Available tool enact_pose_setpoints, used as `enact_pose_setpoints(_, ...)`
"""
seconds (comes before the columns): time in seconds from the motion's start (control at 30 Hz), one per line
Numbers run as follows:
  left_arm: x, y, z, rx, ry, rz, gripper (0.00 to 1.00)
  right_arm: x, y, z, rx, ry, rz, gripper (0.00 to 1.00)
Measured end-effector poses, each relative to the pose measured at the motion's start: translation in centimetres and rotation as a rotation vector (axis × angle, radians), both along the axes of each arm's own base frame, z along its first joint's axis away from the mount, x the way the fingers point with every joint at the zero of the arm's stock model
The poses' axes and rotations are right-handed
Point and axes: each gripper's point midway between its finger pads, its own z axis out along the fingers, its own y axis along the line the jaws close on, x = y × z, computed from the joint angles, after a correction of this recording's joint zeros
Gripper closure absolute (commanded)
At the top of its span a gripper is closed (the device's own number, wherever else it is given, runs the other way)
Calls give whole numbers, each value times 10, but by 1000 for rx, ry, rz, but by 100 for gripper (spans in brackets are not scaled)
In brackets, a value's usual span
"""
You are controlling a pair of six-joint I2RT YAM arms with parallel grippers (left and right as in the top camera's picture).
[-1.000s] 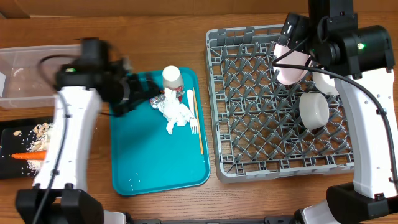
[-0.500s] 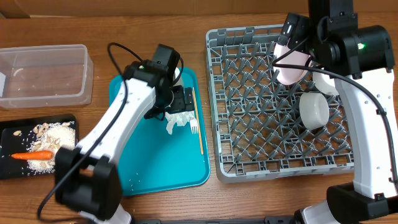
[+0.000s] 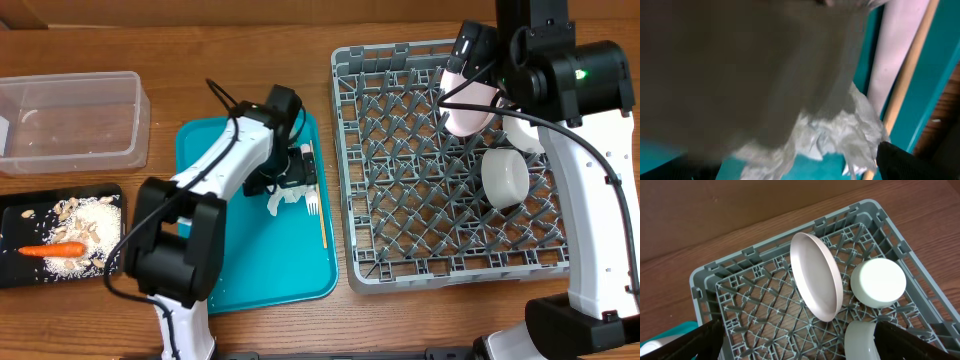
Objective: Sort waste into correct bins and load items into the dishwasher rack
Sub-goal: 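Move the left gripper to the tissue on the tray and grasp it, then carry the tissue left and drop it into the clear bin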
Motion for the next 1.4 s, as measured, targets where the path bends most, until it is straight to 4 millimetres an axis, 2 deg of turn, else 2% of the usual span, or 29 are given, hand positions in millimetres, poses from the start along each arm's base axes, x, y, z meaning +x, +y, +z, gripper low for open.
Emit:
enact_pose_setpoints(0.13, 0, -2, -11, 10, 15, -2, 17, 0, 0, 0, 0, 0, 0, 0)
enact_pose_setpoints(0.3, 1, 3, -13, 36, 9, -2, 40, 0, 0, 0, 0, -1, 0, 0)
enact_pose_setpoints(0.43, 0, 6, -13, 54, 10, 2, 68, 0, 0, 0, 0, 0, 0, 0)
enact_pose_setpoints(0.53, -2, 8, -13, 64, 17, -2, 82, 0, 0, 0, 0, 0, 0, 0)
enact_pose_setpoints(0.6, -4, 10, -13, 70, 28, 3, 96, 0, 0, 0, 0, 0, 0, 0)
enact_pose_setpoints(0.77, -15, 14, -10, 92, 75, 0, 96, 0, 0, 0, 0, 0, 0, 0)
enact_pose_setpoints(0.9, -17, 16, 5, 106, 102, -1, 96, 0, 0, 0, 0, 0, 0, 0)
enact_pose_setpoints(1.2, -15, 16, 70, 122, 132, -1, 96, 0, 0, 0, 0, 0, 0, 0)
enact_pose_setpoints(1.4, 2, 32, 110, 119, 82, 46, 96, 0, 0, 0, 0, 0, 1, 0)
